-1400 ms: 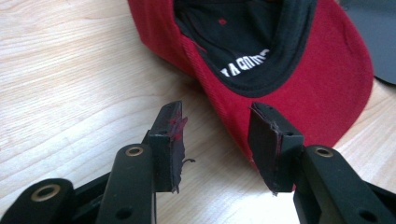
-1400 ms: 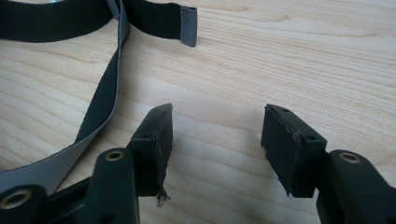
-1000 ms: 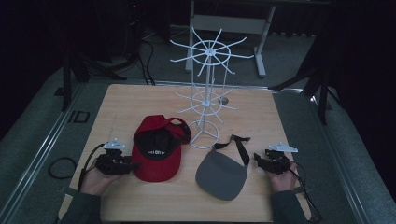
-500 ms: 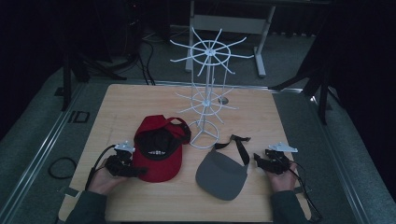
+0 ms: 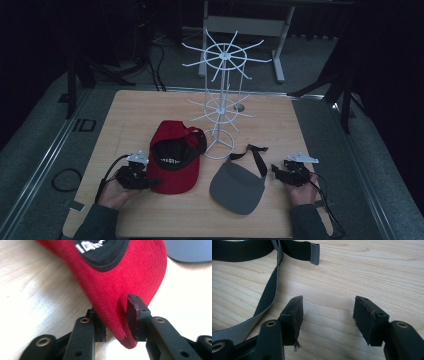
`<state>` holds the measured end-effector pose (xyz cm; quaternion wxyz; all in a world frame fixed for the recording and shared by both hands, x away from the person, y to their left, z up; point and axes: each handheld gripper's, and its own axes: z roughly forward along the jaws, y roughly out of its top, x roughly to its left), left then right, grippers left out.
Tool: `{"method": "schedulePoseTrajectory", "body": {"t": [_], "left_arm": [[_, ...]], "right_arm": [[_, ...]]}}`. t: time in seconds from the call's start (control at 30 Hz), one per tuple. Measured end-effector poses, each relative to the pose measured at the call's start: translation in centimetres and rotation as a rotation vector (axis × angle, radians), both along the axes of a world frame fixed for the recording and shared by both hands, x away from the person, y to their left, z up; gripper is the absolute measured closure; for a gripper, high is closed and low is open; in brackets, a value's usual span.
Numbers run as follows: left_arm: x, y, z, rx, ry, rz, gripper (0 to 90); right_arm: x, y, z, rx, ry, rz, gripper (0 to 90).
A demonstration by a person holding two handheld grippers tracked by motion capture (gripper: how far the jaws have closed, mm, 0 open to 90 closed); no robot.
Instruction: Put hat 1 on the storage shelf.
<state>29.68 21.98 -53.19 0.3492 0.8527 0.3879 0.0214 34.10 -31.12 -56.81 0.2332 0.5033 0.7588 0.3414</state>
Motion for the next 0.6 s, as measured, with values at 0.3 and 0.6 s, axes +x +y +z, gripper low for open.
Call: {"method": "schedulePoseTrajectory", "body": {"t": [0.3, 0.6], "left_arm": [[-0.1, 0.8, 1.3, -0.006, -0.09, 0.059, 85.2], [-0.3, 1.3, 2.5, 0.062, -0.246, 0.128, 86.3]], "right_arm": [[0.0, 0.0, 0.0, 0.0, 0.001, 0.0, 40.9], [0.0, 0.0, 0.0, 0.0, 0.001, 0.001, 40.9]]}}
